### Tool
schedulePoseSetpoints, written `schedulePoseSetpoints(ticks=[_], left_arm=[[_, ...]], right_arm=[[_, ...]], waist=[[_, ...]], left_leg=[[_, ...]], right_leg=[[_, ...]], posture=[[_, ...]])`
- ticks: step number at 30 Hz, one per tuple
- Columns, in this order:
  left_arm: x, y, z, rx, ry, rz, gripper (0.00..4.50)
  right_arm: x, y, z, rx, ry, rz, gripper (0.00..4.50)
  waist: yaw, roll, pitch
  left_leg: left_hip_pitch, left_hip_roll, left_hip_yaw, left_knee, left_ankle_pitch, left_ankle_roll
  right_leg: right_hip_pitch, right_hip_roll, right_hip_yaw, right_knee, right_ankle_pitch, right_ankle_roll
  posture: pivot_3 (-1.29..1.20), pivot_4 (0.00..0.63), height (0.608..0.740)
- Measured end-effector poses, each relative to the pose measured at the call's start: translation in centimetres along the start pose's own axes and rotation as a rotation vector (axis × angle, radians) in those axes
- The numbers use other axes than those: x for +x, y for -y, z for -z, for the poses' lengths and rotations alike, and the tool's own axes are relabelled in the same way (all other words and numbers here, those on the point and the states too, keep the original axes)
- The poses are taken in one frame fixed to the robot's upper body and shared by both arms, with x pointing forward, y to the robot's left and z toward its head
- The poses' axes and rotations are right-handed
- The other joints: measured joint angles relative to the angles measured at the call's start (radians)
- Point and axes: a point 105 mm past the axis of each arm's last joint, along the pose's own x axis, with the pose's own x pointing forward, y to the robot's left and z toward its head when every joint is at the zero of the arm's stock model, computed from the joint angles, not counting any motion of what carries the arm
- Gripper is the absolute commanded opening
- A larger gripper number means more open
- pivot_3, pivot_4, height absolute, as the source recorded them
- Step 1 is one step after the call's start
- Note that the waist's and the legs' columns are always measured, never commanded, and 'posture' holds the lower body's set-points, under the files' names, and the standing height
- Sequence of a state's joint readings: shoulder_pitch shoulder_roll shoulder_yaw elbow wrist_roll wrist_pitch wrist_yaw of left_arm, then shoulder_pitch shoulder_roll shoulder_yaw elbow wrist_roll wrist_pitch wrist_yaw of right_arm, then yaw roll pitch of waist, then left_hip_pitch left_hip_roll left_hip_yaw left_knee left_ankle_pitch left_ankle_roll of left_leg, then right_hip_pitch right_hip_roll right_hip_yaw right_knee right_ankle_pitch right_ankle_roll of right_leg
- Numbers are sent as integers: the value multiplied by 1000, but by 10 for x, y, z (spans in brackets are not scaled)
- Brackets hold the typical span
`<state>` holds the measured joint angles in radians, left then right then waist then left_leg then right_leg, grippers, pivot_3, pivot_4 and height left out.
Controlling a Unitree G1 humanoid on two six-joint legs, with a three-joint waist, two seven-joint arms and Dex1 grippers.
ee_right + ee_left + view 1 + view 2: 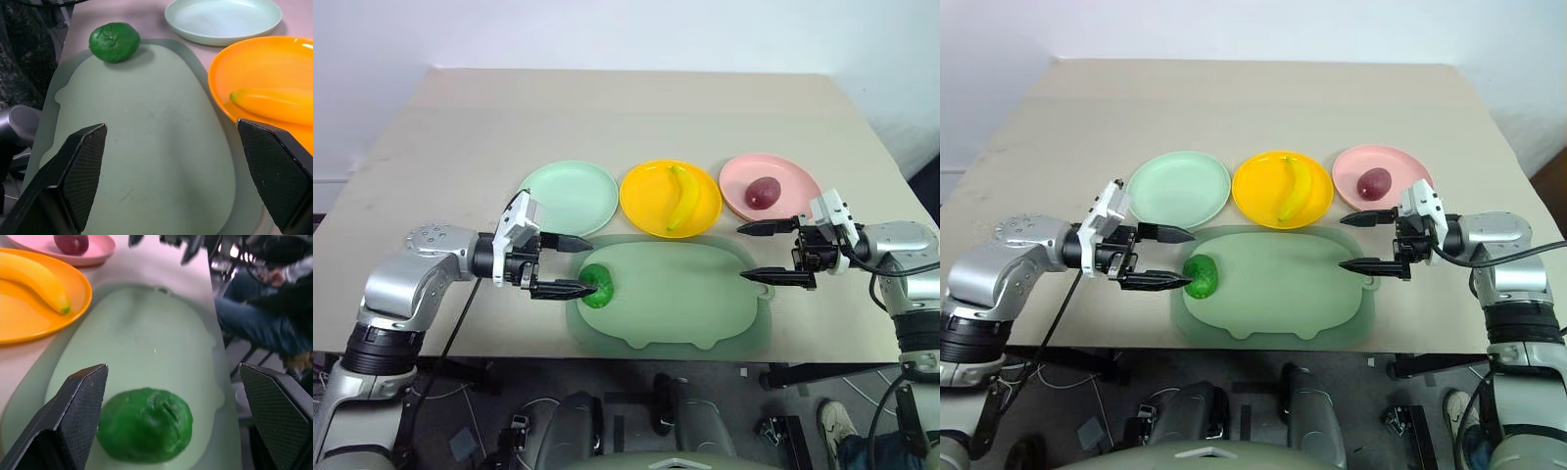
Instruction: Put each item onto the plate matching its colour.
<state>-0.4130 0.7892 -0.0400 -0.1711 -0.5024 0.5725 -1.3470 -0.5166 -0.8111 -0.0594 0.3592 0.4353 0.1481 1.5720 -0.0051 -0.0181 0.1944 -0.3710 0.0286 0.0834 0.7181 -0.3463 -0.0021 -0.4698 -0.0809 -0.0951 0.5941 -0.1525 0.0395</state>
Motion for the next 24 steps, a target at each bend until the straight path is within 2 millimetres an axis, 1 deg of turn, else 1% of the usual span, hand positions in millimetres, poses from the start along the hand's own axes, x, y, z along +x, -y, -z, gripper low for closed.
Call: schedulePoseSetpoints(ticks=[2,3,7,12,17,21,24], left_arm=[[4,3,11,6,-41,7,4500],[6,3,14,12,-50,13,4500],[9,-2,16,67,-64,-1,4500],[16,-11,18,71,-54,-19,4500],[21,-14,21,86,-47,-27,4500],[29,-15,29,103,-64,-21,4500],[31,-16,31,106,-65,-21,4500]], right_arm=[[0,0,0,7,1,-3,4454],[0,0,0,10,1,-3,4454],[1,0,0,14,3,-4,4454],[2,-1,-2,10,3,-8,4454],[2,0,-2,18,3,-4,4454],[2,-1,-3,10,0,-11,4454],[1,-1,-5,3,-4,-20,4454]], waist=[[0,0,0],[2,0,0],[14,0,0],[19,0,0],[18,0,0],[18,0,0],[19,0,0]], left_leg=[[0,0,0,0,0,0],[-1,0,1,1,0,0],[0,0,2,1,0,1],[0,0,2,1,0,1],[0,0,2,1,0,1],[0,0,2,1,0,1],[0,0,2,1,-1,1]], right_leg=[[0,0,0,0,0,0],[0,0,0,0,0,0],[0,0,0,0,0,0],[0,0,0,0,0,0],[0,0,0,0,0,0],[0,0,0,0,0,0],[0,0,0,0,0,0]], posture=[[0,150,740],[0,150,740],[0,150,740],[0,150,740],[0,150,740],[0,150,740],[0,150,740]])
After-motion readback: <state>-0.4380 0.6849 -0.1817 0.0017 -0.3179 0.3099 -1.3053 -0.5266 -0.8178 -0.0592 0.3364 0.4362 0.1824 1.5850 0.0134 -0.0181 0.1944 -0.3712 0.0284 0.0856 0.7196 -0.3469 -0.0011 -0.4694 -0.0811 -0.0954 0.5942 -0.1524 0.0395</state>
